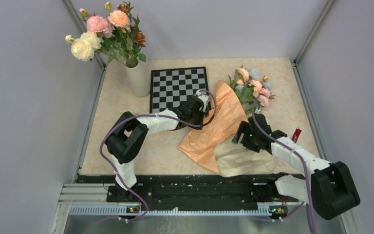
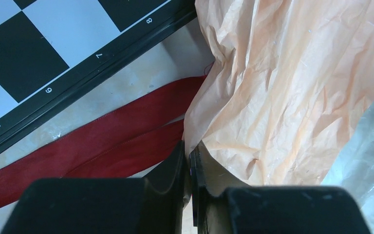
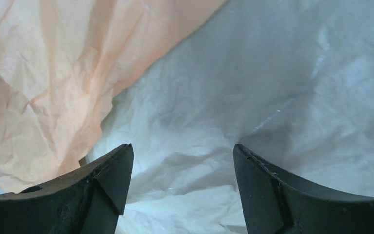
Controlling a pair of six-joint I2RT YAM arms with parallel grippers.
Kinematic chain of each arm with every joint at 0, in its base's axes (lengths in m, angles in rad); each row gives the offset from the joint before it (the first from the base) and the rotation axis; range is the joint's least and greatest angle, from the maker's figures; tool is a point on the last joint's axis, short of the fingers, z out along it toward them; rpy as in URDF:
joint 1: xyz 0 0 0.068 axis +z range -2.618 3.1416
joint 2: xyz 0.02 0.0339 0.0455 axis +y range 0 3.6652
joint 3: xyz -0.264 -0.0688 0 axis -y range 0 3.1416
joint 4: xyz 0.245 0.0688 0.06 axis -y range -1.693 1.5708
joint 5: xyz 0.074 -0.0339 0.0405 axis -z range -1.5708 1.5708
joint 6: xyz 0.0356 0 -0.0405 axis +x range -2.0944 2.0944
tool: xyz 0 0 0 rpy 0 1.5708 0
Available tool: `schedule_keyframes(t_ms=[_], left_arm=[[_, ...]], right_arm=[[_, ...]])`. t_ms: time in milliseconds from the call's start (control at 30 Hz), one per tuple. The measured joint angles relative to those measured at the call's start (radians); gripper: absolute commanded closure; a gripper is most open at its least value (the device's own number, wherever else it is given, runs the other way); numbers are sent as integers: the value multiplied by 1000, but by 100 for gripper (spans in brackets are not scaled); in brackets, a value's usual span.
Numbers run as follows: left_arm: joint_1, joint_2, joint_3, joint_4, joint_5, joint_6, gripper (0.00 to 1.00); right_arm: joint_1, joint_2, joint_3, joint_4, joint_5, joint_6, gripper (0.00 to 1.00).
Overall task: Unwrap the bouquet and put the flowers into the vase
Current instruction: Unfold the wrapping paper at the center of the board.
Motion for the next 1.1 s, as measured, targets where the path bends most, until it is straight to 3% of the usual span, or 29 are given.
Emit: schedule_keyframes(t_ms=[333,533,633,700,933,1100], left_arm=[[0,0,0,0,-9,0,85],[0,-3,3,-14,-13,14,54],[0,-24,10,-47,-16,29,31],[-2,-58,11,-65,-24,42,21],[-75,-225,14,-63,-71,83,13],[-188,-202,42,-33,-56,117,12]], right_arm=[[-162,-227,-89,-127,66,71,10],[-233,-267,-107,-150,82,85,10],[-235,-272,-106,-154,87,79,10],[-235,-285,-98,-167,93,72,10],[-235,-367,-17,-182,117,21,10],[-235,-390,23,-191,140,-9,10]])
